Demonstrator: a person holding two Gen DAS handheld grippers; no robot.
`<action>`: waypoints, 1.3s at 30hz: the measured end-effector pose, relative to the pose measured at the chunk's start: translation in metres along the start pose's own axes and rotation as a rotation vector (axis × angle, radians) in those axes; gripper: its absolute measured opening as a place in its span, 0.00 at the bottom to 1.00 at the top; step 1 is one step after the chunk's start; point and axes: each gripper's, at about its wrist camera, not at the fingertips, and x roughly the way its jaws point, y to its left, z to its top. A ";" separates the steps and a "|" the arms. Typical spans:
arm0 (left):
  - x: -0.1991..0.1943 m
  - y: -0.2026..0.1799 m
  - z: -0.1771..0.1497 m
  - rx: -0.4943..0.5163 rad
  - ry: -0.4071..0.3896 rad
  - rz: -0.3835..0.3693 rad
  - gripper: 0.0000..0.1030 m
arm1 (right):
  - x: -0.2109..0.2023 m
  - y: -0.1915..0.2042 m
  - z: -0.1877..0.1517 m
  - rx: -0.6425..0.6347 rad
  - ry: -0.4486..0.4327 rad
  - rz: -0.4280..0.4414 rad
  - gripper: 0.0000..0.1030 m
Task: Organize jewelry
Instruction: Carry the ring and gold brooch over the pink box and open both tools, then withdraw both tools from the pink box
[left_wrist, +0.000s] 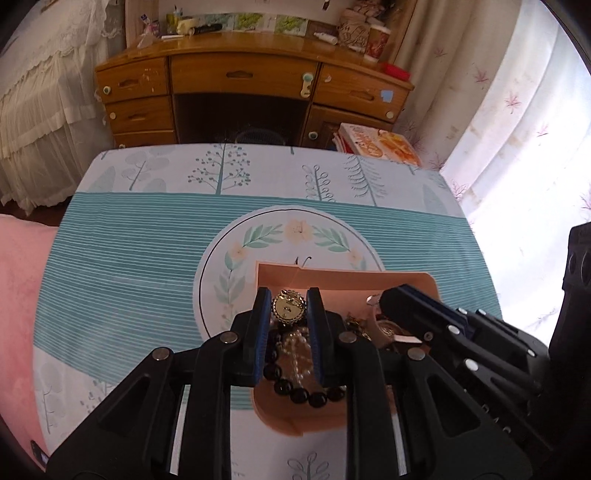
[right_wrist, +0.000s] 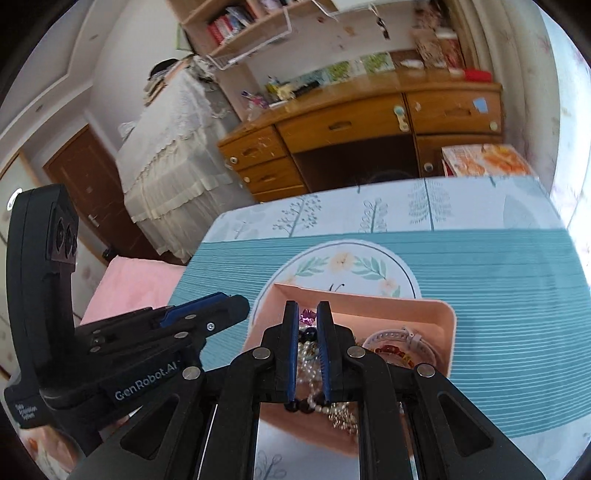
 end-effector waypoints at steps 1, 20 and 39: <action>0.006 0.001 0.000 -0.002 0.004 0.000 0.16 | 0.010 -0.004 -0.001 0.019 0.008 0.000 0.10; -0.041 -0.003 -0.034 0.044 -0.053 0.013 0.42 | 0.006 -0.025 -0.017 0.120 -0.051 -0.003 0.12; -0.216 -0.012 -0.165 0.015 -0.278 0.100 0.79 | -0.181 0.031 -0.117 -0.013 -0.170 -0.083 0.27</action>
